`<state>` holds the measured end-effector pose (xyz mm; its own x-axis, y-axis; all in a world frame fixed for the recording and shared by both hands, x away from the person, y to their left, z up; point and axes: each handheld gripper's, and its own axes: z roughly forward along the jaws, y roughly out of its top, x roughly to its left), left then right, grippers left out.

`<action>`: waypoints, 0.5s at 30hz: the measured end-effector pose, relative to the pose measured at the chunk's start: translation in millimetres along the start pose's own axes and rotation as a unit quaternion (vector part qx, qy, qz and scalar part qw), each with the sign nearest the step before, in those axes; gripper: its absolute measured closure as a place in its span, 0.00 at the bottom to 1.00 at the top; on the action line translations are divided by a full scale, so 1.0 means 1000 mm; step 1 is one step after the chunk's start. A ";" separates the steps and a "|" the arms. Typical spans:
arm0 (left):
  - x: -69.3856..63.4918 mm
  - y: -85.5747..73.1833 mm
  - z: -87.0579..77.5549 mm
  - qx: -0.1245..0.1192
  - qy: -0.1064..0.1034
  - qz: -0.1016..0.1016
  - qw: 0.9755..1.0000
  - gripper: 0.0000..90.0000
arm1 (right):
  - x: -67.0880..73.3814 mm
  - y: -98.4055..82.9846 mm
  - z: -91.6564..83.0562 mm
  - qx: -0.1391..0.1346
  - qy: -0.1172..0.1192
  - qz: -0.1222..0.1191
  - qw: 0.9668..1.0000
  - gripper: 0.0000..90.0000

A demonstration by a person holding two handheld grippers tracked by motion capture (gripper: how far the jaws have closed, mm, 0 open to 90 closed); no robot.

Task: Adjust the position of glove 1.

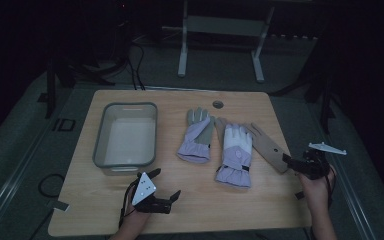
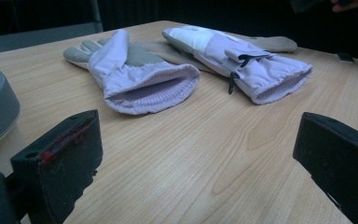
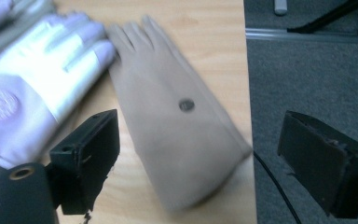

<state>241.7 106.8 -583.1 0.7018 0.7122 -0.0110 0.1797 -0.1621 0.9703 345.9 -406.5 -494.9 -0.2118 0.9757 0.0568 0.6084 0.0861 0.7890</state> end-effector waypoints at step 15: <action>0.000 0.000 0.000 0.000 -0.001 0.001 1.000 0.02 | 0.035 0.058 0.011 -0.006 0.041 -0.056 0.998 0.15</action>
<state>241.4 106.8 -583.1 0.7043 0.7098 -0.0090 0.1775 -0.1638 0.9704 382.0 -365.4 -453.4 -0.3404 0.9401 0.0177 0.5675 0.1905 0.8010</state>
